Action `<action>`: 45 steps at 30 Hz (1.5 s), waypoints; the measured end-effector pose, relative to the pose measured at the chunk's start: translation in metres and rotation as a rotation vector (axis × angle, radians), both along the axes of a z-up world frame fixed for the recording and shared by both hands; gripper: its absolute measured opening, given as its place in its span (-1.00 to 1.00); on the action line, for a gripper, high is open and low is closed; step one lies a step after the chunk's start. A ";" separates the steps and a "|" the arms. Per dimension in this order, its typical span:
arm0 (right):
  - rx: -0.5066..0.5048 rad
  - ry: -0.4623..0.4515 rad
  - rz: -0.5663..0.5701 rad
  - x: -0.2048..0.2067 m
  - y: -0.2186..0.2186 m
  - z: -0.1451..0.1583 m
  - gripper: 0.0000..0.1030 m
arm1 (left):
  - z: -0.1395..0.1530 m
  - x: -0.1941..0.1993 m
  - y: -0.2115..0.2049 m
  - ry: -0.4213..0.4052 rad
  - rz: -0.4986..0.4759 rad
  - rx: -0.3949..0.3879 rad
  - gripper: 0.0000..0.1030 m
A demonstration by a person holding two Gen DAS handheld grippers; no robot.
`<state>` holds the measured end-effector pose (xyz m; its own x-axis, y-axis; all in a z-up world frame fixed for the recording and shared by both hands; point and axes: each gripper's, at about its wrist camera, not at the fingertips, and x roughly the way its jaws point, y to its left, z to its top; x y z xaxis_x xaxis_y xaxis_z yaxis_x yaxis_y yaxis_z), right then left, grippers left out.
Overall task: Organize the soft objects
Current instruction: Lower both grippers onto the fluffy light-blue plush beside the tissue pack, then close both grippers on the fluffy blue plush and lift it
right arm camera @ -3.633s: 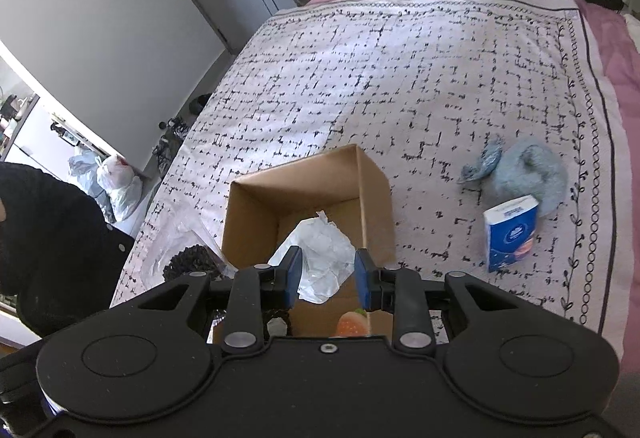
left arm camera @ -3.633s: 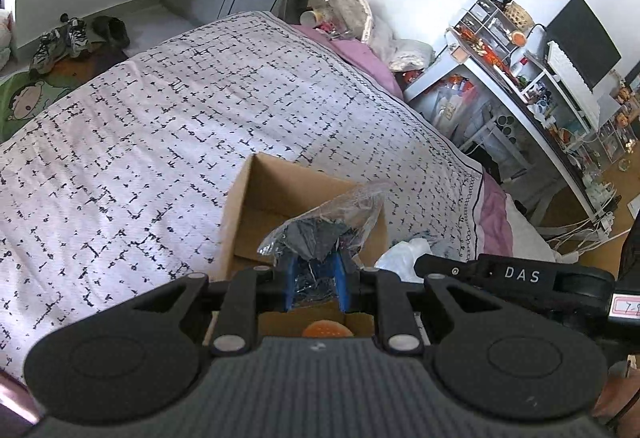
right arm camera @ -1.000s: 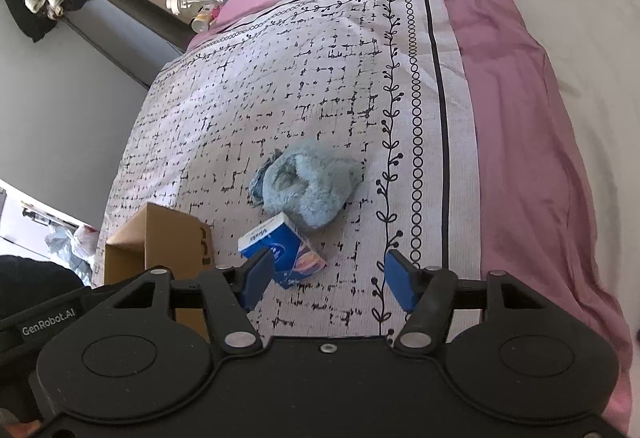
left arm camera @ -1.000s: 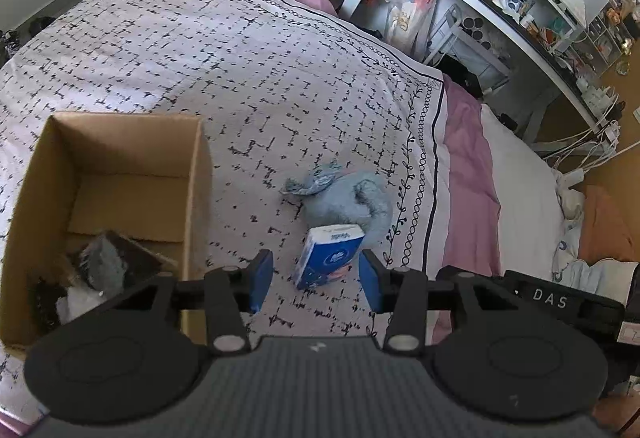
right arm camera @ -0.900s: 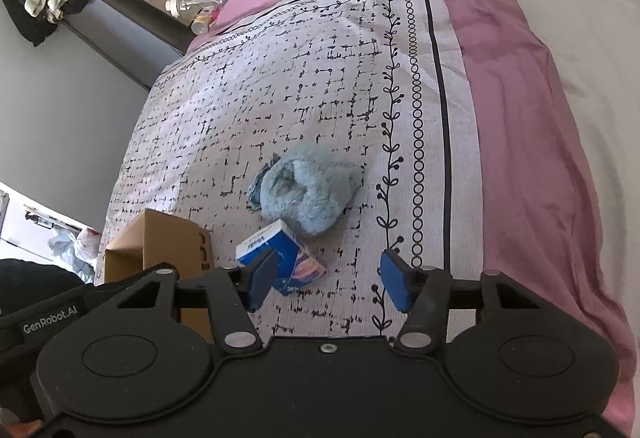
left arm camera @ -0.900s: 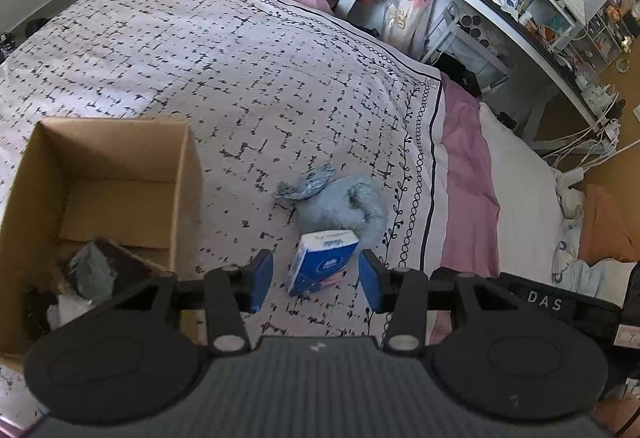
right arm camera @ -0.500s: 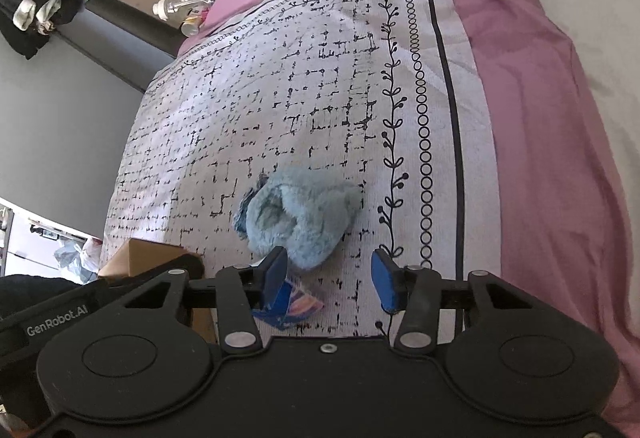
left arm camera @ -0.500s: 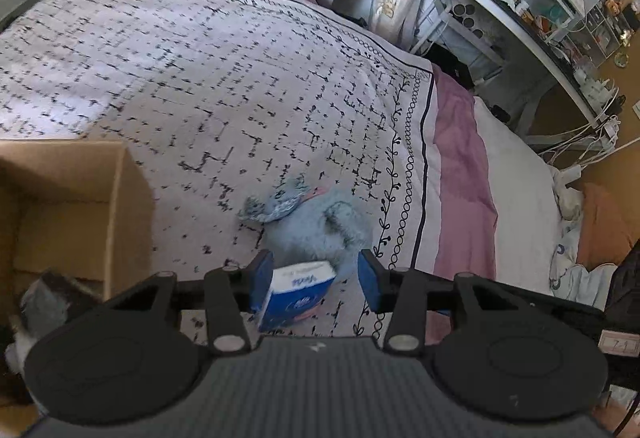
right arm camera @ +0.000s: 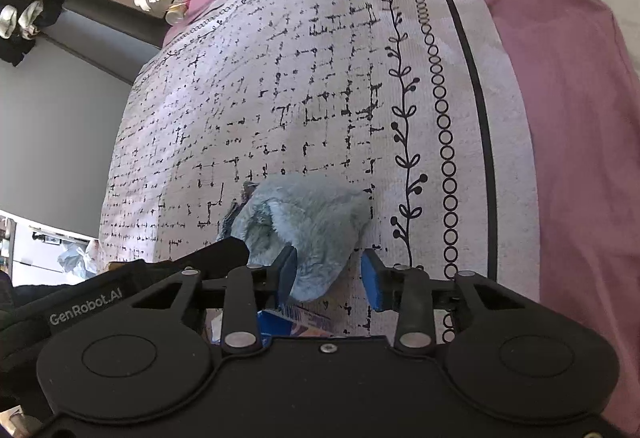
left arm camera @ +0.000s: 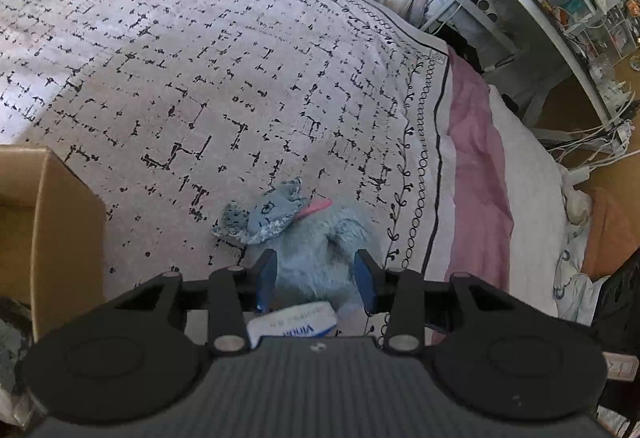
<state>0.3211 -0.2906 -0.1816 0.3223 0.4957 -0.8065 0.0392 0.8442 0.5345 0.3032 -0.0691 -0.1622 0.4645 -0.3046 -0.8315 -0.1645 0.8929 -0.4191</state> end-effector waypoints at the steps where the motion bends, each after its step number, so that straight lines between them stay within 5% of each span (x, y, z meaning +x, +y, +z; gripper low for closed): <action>1: 0.003 0.005 -0.002 0.001 0.001 -0.002 -0.31 | -0.002 0.002 0.001 0.005 0.002 -0.002 -0.20; 11: 0.050 0.057 -0.029 0.010 0.012 -0.017 -0.54 | -0.027 0.013 0.011 0.084 0.054 -0.070 -0.56; 45: -0.061 -0.178 0.028 -0.070 0.037 0.109 -0.56 | 0.078 -0.079 0.028 -0.141 0.050 -0.118 -0.61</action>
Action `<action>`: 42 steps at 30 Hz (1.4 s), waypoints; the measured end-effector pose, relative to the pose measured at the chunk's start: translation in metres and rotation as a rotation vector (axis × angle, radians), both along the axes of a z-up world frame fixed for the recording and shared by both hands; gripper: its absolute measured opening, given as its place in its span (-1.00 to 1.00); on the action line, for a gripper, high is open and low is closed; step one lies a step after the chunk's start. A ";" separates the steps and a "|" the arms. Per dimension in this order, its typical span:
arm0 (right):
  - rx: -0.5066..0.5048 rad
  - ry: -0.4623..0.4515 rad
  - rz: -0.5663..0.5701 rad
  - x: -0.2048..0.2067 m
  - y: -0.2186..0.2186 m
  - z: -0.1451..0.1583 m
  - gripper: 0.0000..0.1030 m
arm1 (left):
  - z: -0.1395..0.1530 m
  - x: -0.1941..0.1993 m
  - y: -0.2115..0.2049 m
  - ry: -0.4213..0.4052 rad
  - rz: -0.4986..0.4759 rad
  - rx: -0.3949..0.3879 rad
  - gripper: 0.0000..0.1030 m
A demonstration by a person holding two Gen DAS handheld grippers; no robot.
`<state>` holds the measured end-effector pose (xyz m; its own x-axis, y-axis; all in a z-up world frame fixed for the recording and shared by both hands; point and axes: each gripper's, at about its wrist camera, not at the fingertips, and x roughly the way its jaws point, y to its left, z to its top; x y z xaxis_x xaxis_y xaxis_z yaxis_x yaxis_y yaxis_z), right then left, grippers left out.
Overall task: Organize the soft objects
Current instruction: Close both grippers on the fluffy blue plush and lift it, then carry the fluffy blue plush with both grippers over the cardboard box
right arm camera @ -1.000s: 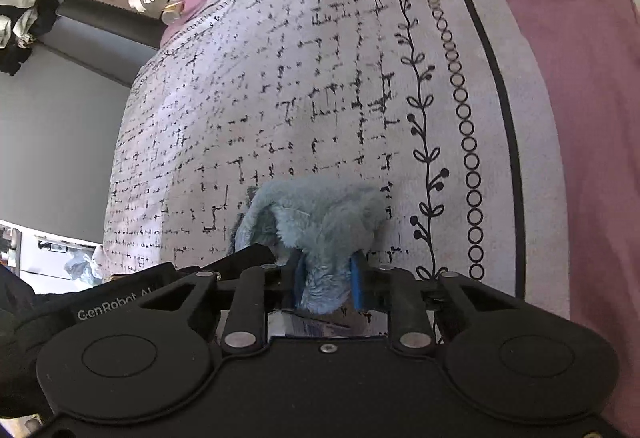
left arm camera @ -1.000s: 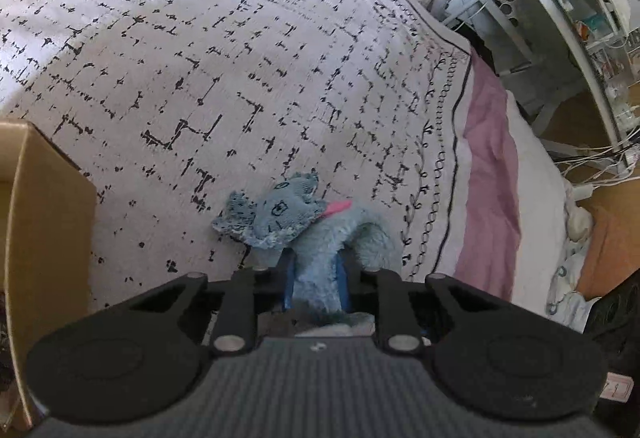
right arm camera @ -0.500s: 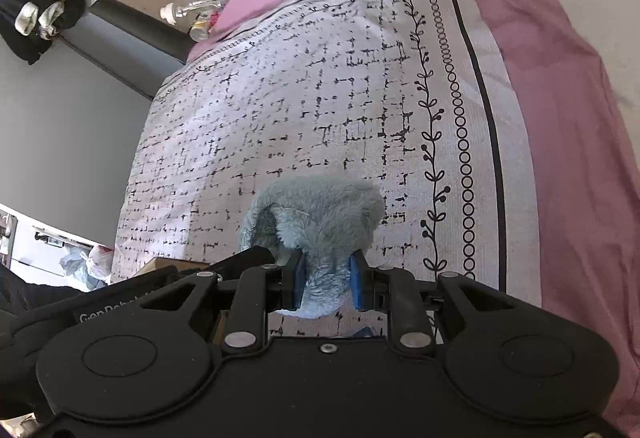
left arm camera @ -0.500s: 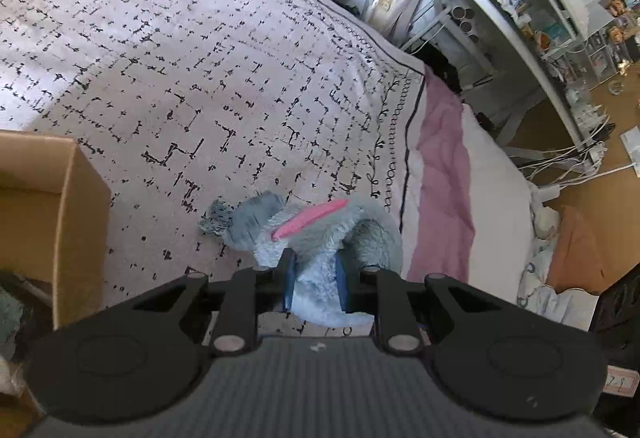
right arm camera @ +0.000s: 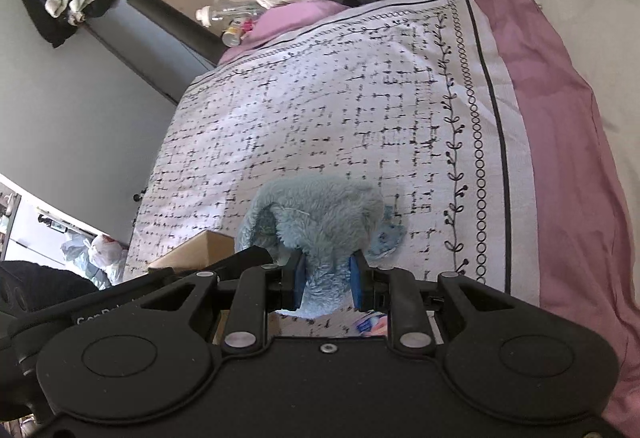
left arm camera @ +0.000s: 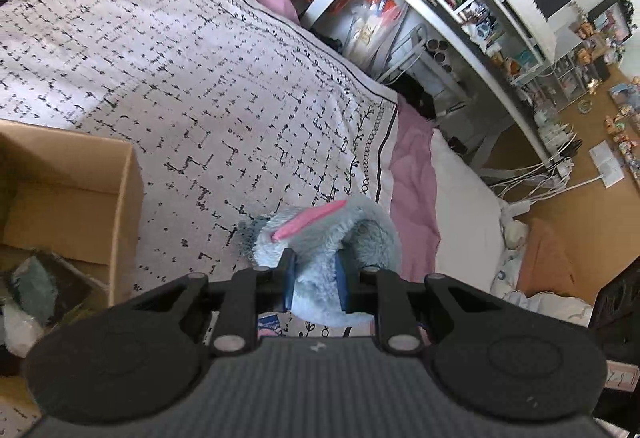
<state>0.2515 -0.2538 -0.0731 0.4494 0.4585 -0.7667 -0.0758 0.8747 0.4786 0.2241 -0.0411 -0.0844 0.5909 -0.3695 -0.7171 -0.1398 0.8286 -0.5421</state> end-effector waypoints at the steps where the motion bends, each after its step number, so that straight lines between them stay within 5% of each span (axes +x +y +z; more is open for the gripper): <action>1: -0.001 -0.002 0.000 -0.003 0.003 0.002 -0.56 | 0.002 -0.004 0.003 -0.006 0.002 -0.001 -0.61; 20: -0.022 -0.078 0.067 -0.045 0.065 0.034 -0.56 | 0.027 -0.056 0.066 -0.068 0.058 -0.022 -0.61; 42: -0.021 -0.078 0.158 -0.050 0.155 0.030 -0.56 | 0.022 -0.074 0.155 -0.061 0.155 -0.026 -0.61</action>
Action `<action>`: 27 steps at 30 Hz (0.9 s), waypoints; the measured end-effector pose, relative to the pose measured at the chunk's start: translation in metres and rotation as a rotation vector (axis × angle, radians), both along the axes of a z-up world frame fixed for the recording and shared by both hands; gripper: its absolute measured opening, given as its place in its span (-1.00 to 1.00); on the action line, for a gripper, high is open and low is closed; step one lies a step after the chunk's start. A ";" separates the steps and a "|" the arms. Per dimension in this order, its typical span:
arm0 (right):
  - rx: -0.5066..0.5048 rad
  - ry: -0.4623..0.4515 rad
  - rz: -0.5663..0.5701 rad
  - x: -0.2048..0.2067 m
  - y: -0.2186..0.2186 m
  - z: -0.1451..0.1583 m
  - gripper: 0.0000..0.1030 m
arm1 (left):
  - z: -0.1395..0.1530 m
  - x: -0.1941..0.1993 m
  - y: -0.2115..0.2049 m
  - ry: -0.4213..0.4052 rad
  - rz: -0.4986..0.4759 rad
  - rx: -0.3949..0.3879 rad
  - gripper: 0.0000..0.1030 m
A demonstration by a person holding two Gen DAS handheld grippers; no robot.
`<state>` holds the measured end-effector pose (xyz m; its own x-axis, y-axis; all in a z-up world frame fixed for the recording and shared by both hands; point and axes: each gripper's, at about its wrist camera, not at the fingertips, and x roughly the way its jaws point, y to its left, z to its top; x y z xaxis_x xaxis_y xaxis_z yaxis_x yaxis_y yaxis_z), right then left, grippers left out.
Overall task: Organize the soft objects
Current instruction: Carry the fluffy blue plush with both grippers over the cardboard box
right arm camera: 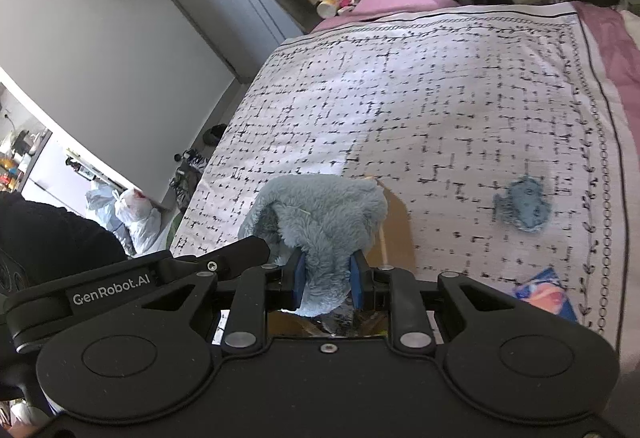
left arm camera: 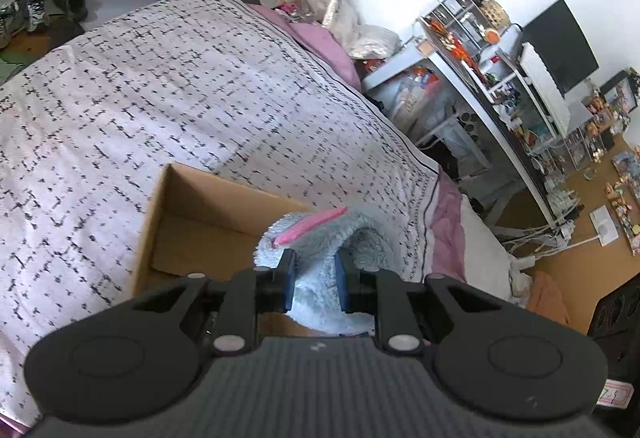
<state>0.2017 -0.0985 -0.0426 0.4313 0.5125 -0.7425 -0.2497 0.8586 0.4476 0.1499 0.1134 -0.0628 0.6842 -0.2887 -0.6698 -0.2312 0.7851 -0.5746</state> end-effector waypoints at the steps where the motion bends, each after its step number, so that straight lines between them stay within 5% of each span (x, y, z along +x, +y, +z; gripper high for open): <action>1: 0.001 0.004 0.004 0.002 0.004 -0.002 -0.56 | -0.001 0.001 0.003 0.003 0.005 0.000 -0.61; 27: -0.033 0.168 0.052 0.051 0.066 -0.059 -0.56 | -0.052 0.044 0.058 0.166 0.053 0.007 -0.61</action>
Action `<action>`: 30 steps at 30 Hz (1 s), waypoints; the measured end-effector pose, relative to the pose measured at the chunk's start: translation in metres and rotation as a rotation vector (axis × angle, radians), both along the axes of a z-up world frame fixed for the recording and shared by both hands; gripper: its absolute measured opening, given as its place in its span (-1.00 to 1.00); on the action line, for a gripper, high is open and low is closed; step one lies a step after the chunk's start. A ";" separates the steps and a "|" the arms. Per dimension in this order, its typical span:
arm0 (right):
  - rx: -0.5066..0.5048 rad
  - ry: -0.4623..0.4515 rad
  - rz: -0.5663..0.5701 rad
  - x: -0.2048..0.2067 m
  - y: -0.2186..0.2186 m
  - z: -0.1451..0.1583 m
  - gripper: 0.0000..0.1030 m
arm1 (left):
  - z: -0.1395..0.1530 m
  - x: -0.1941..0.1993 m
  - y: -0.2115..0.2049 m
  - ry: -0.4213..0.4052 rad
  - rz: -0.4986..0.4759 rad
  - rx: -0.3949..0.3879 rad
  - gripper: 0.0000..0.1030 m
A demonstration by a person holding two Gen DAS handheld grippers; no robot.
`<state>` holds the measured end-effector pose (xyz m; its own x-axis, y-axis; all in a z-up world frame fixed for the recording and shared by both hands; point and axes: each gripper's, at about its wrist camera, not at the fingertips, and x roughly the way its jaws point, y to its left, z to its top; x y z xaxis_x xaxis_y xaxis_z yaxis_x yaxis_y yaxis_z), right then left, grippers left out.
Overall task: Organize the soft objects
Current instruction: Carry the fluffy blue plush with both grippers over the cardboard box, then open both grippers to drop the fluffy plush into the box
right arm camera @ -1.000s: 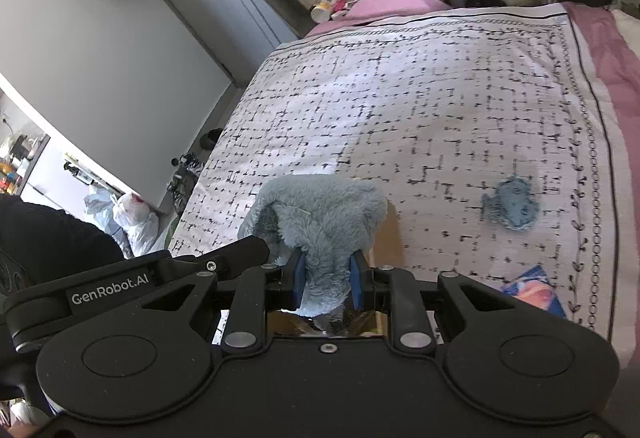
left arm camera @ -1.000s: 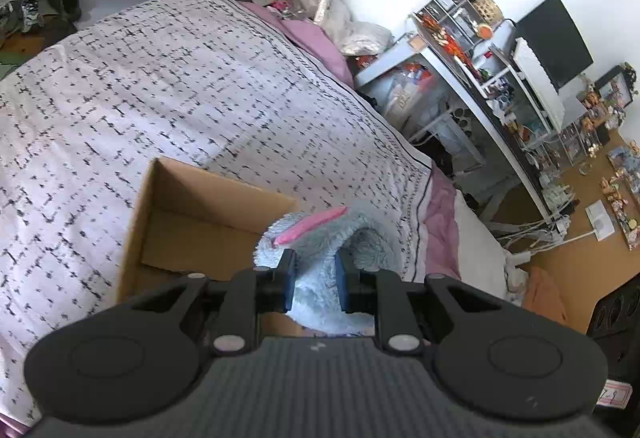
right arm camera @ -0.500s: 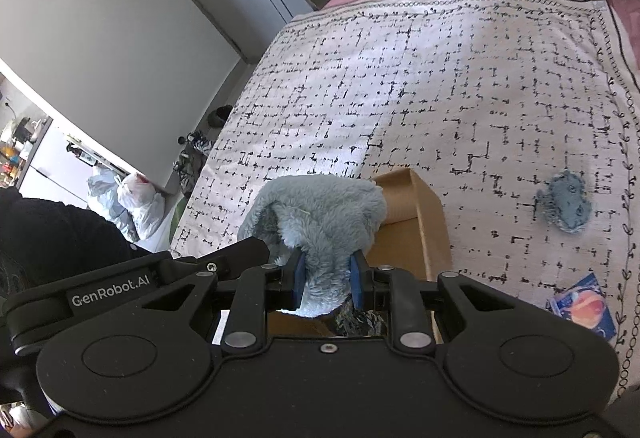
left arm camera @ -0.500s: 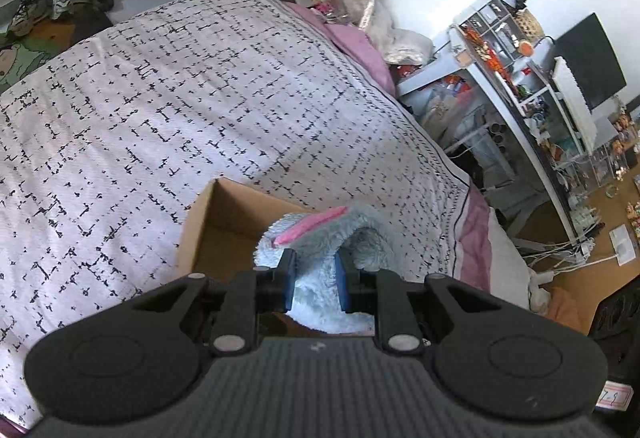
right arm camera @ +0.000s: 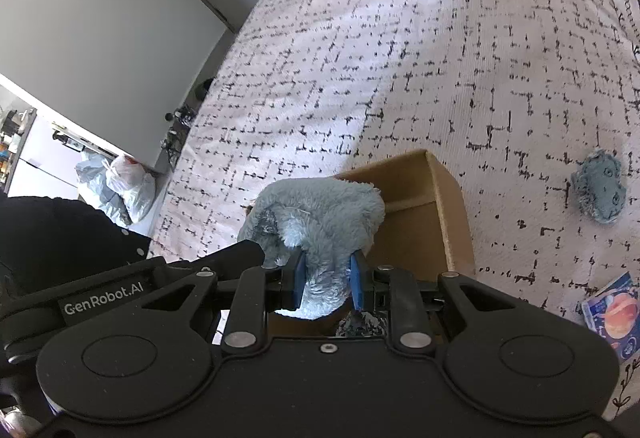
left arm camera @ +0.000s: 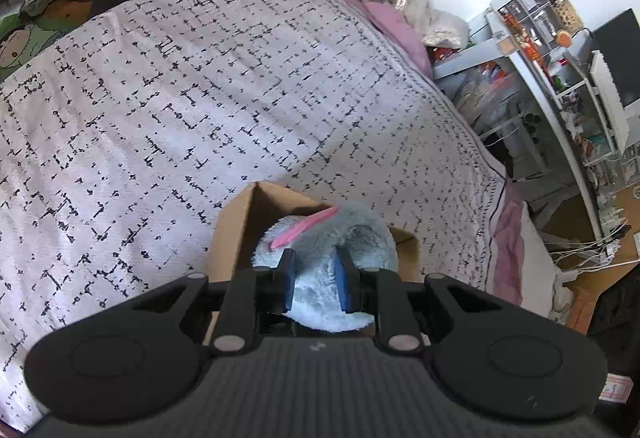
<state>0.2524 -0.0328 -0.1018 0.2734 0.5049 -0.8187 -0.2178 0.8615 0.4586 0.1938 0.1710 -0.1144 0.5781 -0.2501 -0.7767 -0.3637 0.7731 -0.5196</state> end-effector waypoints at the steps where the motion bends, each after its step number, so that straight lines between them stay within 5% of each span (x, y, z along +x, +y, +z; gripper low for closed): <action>1: -0.004 0.008 0.002 0.001 0.001 -0.003 -0.56 | -0.002 0.002 0.001 0.008 -0.001 0.001 -0.61; 12: -0.021 0.079 -0.020 0.012 0.007 -0.030 -0.48 | -0.017 0.014 0.001 0.061 0.008 0.006 -0.60; 14: -0.019 0.082 -0.022 0.012 0.004 -0.028 -0.39 | -0.014 0.014 0.000 0.058 0.009 0.025 -0.60; 16: -0.023 0.074 -0.030 0.012 -0.002 -0.023 -0.06 | -0.011 0.014 -0.001 0.061 0.008 0.037 -0.57; 24: 0.001 0.026 -0.034 0.000 -0.033 0.000 0.17 | -0.001 0.006 -0.008 0.079 0.017 0.054 -0.44; 26: 0.016 0.018 -0.027 -0.004 -0.039 0.006 0.27 | 0.002 0.002 -0.011 0.076 0.019 0.065 -0.37; 28: 0.008 -0.009 -0.024 -0.010 -0.044 0.013 0.63 | 0.006 -0.003 -0.015 0.072 0.021 0.076 -0.23; 30: -0.010 -0.062 -0.023 -0.017 -0.050 0.022 0.65 | 0.009 -0.007 -0.019 0.068 0.020 0.084 -0.14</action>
